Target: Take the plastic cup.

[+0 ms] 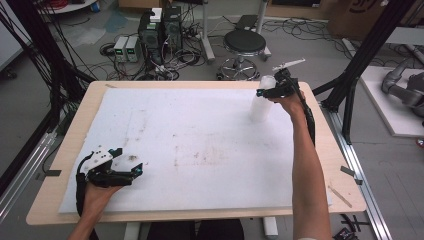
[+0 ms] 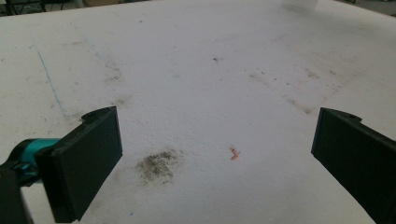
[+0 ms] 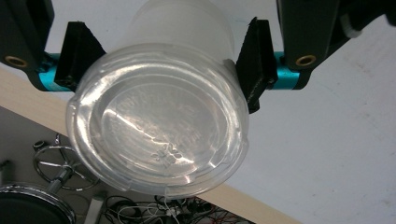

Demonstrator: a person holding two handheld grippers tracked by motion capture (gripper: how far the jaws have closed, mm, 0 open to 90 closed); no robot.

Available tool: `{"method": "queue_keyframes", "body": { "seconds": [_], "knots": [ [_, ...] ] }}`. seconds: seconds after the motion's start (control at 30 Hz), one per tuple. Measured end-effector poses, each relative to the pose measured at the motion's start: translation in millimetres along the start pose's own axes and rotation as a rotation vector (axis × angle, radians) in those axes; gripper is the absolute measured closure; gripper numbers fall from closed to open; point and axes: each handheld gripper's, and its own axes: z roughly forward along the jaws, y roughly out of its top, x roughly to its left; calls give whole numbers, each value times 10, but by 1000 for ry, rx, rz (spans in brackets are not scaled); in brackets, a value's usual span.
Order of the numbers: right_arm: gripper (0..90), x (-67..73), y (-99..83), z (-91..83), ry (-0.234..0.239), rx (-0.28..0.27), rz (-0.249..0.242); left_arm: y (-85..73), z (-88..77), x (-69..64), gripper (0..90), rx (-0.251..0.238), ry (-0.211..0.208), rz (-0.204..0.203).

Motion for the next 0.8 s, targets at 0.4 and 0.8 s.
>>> {"method": "queue_keyframes", "body": {
  "seconds": [0.4,0.8],
  "knots": [
    [336,12,13,-30,-7,-12,3,1,3,0,18,3,0,1],
    [371,19,42,-138,-3,-47,8,1,5,-4,18,5,-1,5]
  ]
}}
